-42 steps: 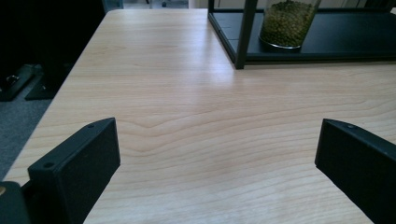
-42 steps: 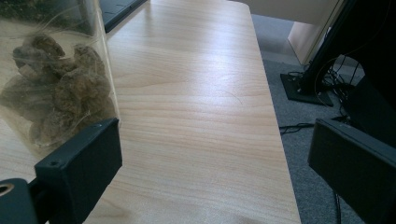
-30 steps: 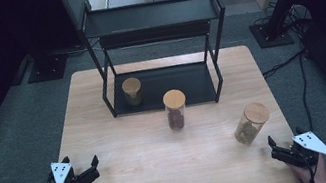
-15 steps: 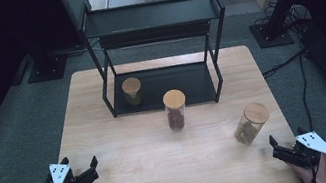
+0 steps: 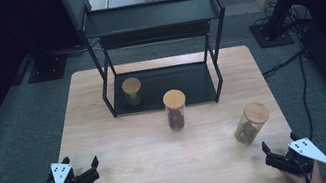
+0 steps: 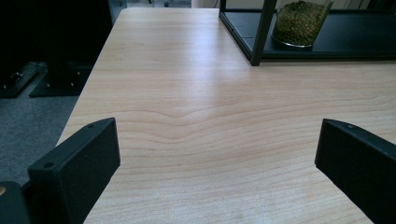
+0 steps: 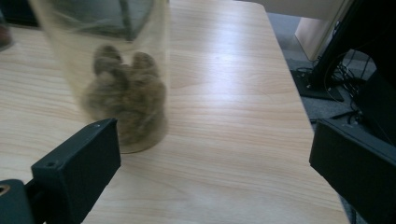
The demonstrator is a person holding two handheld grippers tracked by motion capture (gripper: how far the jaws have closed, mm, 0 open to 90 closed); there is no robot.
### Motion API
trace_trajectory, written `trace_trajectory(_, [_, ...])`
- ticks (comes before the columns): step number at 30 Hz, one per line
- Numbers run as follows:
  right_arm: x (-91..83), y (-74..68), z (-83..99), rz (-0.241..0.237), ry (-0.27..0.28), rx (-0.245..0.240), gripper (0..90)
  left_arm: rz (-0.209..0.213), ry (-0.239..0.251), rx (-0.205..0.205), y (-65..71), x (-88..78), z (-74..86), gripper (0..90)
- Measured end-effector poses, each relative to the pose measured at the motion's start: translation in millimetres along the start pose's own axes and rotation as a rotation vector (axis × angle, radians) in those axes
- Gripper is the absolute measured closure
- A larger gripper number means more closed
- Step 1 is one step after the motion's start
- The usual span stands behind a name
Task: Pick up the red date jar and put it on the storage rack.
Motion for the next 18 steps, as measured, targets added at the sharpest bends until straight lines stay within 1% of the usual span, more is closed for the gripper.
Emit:
trace_trajectory(4, [-2.2,-9.4,-2.5,-0.009,0.017,0.009,1.7,0.0,-0.001,0.002,0.4,0.0,0.0,0.2])
trace_trajectory(10, [-2.9,-23.3,-3.1,-0.029,0.022,0.015,1.7,0.0,-0.004,0.002,0.4,0.3,0.0,0.2])
trace_trajectory(18, [-2.9,-42.2,-5.3,-0.075,0.021,0.01,1.7,0.002,-0.006,0.001,0.5,0.7,0.0,0.2])
Point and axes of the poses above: each handheld gripper's, and its own axes: x roughly forward along the jaws, z roughly out of its underside, y roughly to its right, the point moved 3 cm from there along x, roughly forward along the jaws, and after that the axes turned 6 degrees about y, right-handed, at the moved point
